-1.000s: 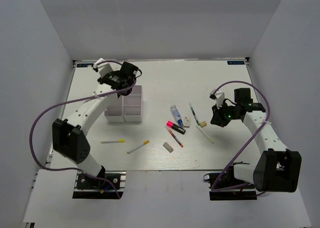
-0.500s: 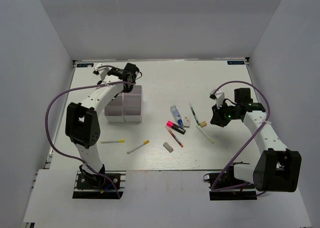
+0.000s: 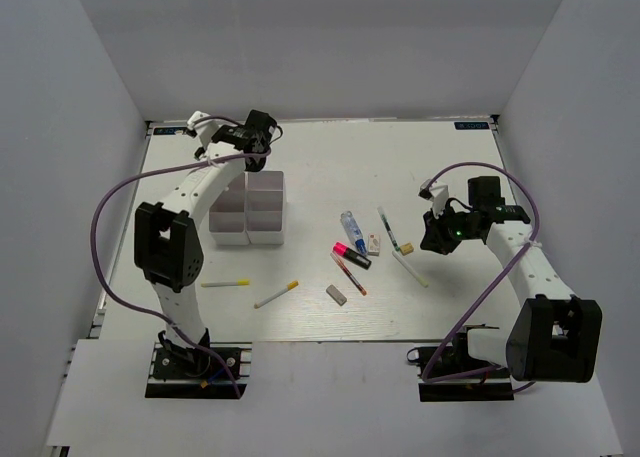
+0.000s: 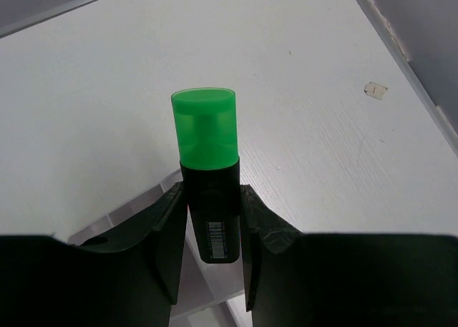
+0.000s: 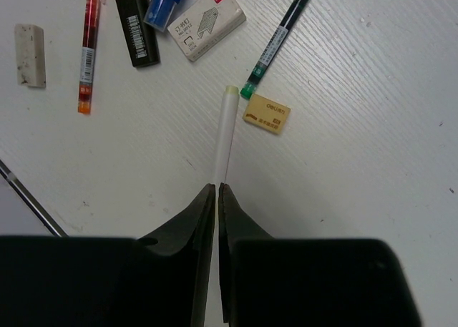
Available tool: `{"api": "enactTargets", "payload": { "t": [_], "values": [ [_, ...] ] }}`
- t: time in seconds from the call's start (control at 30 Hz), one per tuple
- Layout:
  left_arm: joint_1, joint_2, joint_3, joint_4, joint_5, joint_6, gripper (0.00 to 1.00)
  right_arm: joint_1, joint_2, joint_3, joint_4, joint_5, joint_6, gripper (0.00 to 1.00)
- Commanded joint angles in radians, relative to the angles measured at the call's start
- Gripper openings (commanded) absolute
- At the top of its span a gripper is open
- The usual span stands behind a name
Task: Sort the stationery into containers
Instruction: Place the pen in the storage box.
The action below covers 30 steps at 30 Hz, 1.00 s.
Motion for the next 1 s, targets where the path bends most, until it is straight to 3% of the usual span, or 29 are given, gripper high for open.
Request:
{"api": "enactTargets", "payload": {
  "t": [0.0, 0.2, 0.33, 0.37, 0.63, 0.77, 0.87, 0.93, 0.97],
  "values": [
    [0.014, 0.031, 0.033, 0.036, -0.034, 0.011, 0.02, -0.001, 0.003, 0.004, 0.007, -0.021, -0.01, 0.12],
    [0.014, 0.044, 0.008, 0.036, -0.015, 0.011, 0.05, 0.0, 0.006, 0.006, 0.01, -0.015, -0.008, 0.12],
    [0.014, 0.035, -0.021, 0.059, -0.006, 0.011, 0.35, -0.001, 0.012, 0.006, 0.01, -0.021, -0.008, 0.16],
    [0.014, 0.025, -0.03, 0.071, 0.003, 0.011, 0.48, -0.001, 0.015, 0.007, 0.008, -0.022, -0.008, 0.18],
    [0.004, -0.051, -0.079, 0.137, 0.025, 0.047, 0.7, 0.002, 0.052, 0.041, -0.036, -0.065, -0.048, 0.56],
    [-0.006, -0.113, -0.089, 0.165, 0.048, 0.098, 0.71, 0.008, 0.066, 0.066, -0.051, -0.097, -0.082, 0.63],
    [-0.006, -0.2, -0.108, 0.234, 0.171, 0.273, 0.72, 0.025, 0.061, 0.093, -0.047, -0.156, -0.117, 0.72],
    [-0.006, -0.31, -0.154, 0.373, 0.412, 0.561, 0.76, 0.08, 0.066, 0.103, -0.016, -0.164, -0.122, 0.74],
    [-0.006, -0.365, -0.258, 0.439, 0.525, 0.662, 0.8, 0.101, 0.084, 0.112, 0.007, -0.156, -0.114, 0.72]
  ]
}}
